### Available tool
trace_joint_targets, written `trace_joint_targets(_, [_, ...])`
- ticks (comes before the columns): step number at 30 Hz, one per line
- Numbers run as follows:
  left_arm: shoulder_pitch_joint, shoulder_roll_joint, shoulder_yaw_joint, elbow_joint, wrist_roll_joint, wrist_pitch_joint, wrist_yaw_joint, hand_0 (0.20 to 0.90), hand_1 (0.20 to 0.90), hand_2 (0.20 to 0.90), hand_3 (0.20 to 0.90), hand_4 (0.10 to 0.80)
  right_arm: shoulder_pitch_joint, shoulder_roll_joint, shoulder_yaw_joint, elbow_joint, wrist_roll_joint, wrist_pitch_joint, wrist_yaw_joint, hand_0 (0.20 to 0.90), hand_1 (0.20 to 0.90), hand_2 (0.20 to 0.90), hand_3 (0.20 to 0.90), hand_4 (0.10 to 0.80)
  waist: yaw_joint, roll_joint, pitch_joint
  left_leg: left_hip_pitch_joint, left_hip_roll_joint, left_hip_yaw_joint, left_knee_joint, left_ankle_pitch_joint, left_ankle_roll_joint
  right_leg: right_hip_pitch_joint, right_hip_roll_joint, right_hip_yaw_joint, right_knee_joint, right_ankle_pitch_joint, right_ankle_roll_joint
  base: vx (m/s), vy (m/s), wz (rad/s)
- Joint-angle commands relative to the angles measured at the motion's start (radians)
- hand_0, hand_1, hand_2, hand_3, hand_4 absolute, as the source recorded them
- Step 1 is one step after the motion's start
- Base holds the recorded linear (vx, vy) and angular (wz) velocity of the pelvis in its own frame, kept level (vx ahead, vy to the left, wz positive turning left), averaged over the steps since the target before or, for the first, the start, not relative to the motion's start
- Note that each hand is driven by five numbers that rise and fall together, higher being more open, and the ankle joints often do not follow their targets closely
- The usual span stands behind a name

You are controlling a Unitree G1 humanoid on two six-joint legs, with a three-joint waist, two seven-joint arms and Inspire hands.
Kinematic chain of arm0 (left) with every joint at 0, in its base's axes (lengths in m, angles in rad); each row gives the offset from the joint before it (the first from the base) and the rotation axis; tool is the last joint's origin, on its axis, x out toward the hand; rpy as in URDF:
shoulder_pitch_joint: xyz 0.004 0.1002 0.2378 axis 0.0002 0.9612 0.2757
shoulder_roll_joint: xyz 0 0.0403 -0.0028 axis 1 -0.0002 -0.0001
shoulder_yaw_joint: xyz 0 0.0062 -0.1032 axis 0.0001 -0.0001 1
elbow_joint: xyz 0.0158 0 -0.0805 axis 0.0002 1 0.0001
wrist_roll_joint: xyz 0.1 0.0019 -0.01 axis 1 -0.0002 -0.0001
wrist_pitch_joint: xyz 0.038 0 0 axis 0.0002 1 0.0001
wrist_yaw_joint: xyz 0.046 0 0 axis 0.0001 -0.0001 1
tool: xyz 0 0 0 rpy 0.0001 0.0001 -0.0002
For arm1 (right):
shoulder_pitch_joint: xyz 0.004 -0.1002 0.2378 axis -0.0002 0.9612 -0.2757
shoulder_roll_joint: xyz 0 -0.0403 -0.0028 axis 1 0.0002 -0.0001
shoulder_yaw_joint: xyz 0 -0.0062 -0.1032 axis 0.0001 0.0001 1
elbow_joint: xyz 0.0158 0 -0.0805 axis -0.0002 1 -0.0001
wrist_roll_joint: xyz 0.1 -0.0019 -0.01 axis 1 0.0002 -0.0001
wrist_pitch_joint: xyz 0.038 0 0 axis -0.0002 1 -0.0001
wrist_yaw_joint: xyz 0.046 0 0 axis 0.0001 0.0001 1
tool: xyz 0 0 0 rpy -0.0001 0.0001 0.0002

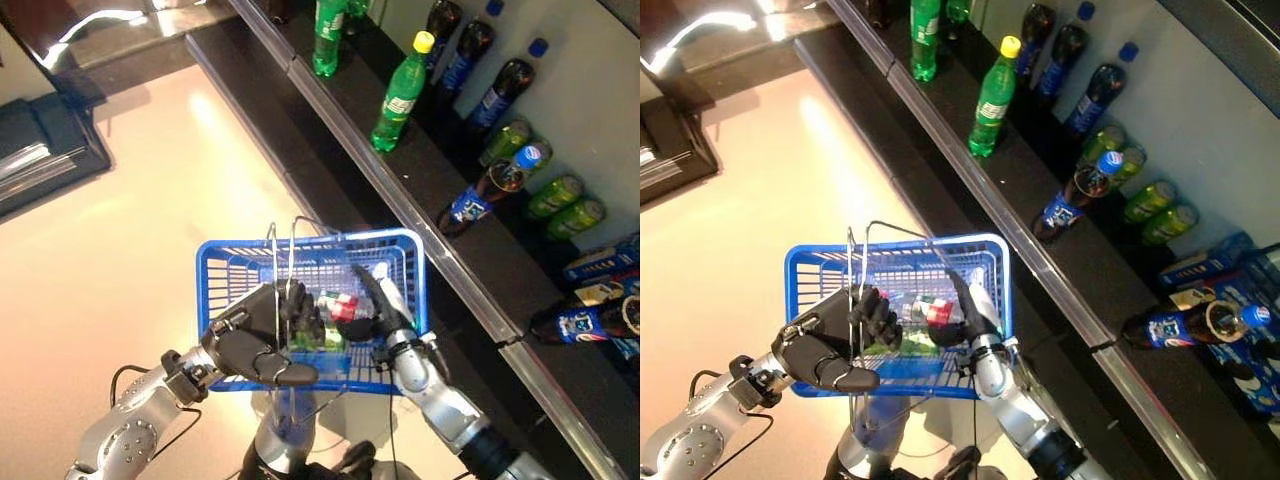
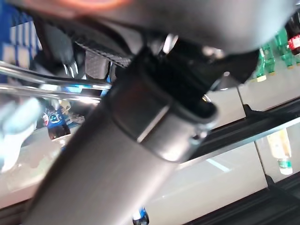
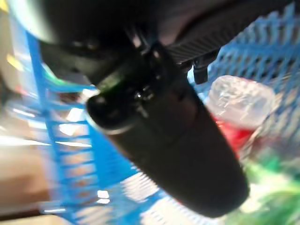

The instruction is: Pick up the drink and place into the basket.

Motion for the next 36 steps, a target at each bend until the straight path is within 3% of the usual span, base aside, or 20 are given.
trace_joint_targets(1, [-0.05, -0.127, 0.216, -0.272, -0.317, -0.225, -0.126, 0.3, 0.3, 0.3, 0.2, 0.1, 0.046, -0.171, -0.177, -0.143, -0.031, -0.044, 0.013, 0.9, 0.9, 0.9, 0.9, 0.8, -0.07, 0.011, -0.108, 0.05, 0.021, 0.036, 0.03, -0.043, 0.06, -0.019, 0.035, 0.018, 0.01, 0.128, -0.055, 0.031, -0.015, -0.14])
trace_joint_targets(7, [-0.036, -0.15, 0.255, -0.161, -0.22, -0.244, -0.03, 0.3, 0.3, 0.3, 0.2, 0.1, 0.166, -0.257, -0.308, -0.308, 0.059, -0.117, 0.121, 0.9, 0.9, 0.9, 0.9, 0.8, -0.152, 0.002, -0.165, 0.097, 0.054, 0.089, 0.015, -0.044, 0.056, -0.017, 0.046, 0.064, 0.016, 0.118, -0.058, 0.079, 0.024, -0.15])
trace_joint_targets(12, [0.05, -0.216, 0.3, -0.049, -0.123, -0.25, -0.037, 0.3, 0.3, 0.3, 0.2, 0.1, 0.284, -0.262, -0.426, -0.42, 0.357, -0.305, 0.285, 0.9, 0.9, 0.9, 0.9, 0.8, -0.205, 0.035, -0.215, 0.156, 0.076, 0.132, -0.014, -0.05, 0.046, -0.01, 0.044, 0.106, 0.021, 0.099, -0.057, 0.068, 0.098, -0.29])
trace_joint_targets(16, [0.097, -0.258, 0.295, 0.039, -0.048, -0.252, -0.04, 0.3, 0.3, 0.3, 0.2, 0.1, 0.334, -0.232, -0.468, -0.418, 0.575, -0.386, 0.438, 0.9, 0.9, 0.9, 0.9, 0.8, -0.23, 0.059, -0.252, 0.196, 0.084, 0.157, -0.042, -0.048, 0.04, 0.004, 0.038, 0.119, 0.004, 0.1, -0.051, 0.039, 0.069, -0.22])
trace_joint_targets(19, [0.126, -0.296, 0.269, 0.118, -0.009, -0.25, -0.024, 0.3, 0.3, 0.3, 0.2, 0.1, 0.368, -0.192, -0.473, -0.393, 0.721, -0.395, 0.535, 0.9, 0.9, 0.9, 0.9, 0.8, -0.251, 0.069, -0.288, 0.226, 0.092, 0.176, -0.077, -0.042, 0.039, 0.019, 0.039, 0.13, -0.031, 0.111, -0.047, 0.013, 0.035, -0.19])
trace_joint_targets(26, [0.136, -0.299, 0.199, 0.248, 0.004, -0.306, 0.041, 0.3, 0.3, 0.3, 0.2, 0.1, 0.395, -0.147, -0.482, -0.328, 0.985, -0.404, 0.747, 0.9, 0.9, 0.9, 0.9, 0.8, -0.295, 0.073, -0.339, 0.257, 0.108, 0.23, -0.145, -0.028, 0.037, 0.024, 0.042, 0.169, -0.12, 0.155, -0.035, -0.051, 0.014, -0.14])
trace_joint_targets(30, [0.116, -0.29, 0.158, 0.304, 0.001, -0.34, 0.074, 0.3, 0.3, 0.3, 0.2, 0.1, 0.379, -0.126, -0.473, -0.287, 1.044, -0.404, 0.815, 0.9, 0.9, 0.9, 0.9, 0.8, -0.32, 0.074, -0.357, 0.264, 0.114, 0.268, -0.173, -0.019, 0.035, 0.022, 0.039, 0.19, -0.169, 0.185, -0.031, -0.085, 0.029, -0.11])
trace_joint_targets(36, [0.094, -0.295, 0.134, 0.366, 0.005, -0.356, 0.116, 0.3, 0.3, 0.3, 0.2, 0.1, 0.37, -0.112, -0.457, -0.208, 0.975, -0.389, 0.798, 0.9, 0.9, 0.9, 0.9, 0.8, -0.337, 0.071, -0.369, 0.26, 0.115, 0.3, -0.175, -0.019, 0.033, 0.013, 0.031, 0.199, -0.192, 0.203, -0.03, -0.051, 0.035, 0.01])
